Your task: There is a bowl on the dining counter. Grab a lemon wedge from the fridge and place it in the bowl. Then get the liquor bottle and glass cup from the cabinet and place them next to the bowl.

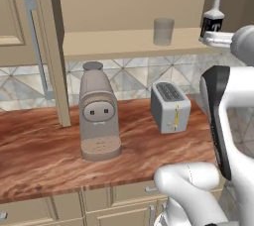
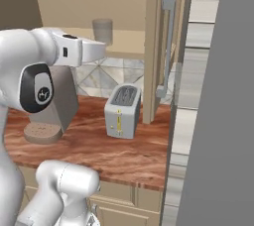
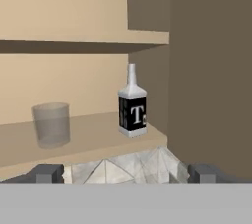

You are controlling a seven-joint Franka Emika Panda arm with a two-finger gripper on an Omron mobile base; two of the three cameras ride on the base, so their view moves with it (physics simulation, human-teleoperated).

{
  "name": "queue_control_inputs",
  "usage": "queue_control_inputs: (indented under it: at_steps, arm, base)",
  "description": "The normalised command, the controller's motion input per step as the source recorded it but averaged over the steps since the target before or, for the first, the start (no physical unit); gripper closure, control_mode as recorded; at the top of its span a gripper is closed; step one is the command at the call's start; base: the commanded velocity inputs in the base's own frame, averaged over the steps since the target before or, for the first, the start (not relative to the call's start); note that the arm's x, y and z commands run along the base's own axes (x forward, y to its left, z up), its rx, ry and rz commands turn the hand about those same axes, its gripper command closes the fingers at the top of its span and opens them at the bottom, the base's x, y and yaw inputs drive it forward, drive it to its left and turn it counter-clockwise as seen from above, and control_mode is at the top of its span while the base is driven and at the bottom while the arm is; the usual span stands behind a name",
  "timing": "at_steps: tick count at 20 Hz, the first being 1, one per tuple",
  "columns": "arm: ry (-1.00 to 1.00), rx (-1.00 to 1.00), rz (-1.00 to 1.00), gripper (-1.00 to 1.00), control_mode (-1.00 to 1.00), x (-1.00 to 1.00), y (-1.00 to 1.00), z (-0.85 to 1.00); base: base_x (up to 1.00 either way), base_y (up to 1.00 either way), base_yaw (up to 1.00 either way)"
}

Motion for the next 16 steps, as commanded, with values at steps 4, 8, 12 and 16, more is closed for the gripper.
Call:
queue_control_inputs:
  at_steps: [4,8,12,16]
  arm:
    - [0.0,0.03,0.0,-1.0,-1.0,0.22,-0.22,0.0]
    - [0.0,0.02,0.0,-1.0,-1.0,0.37,-0.21,0.0]
    - [0.0,0.01,0.0,-1.0,-1.0,0.47,-0.1,0.0]
    - [-0.01,0.0,0.0,-1.0,-1.0,0.44,-0.01,0.12]
  base:
    - [0.0,0.0,0.0]
    - [0.0,0.0,0.0]
    - [0.0,0.0,0.0]
    - [0.0,0.0,0.0]
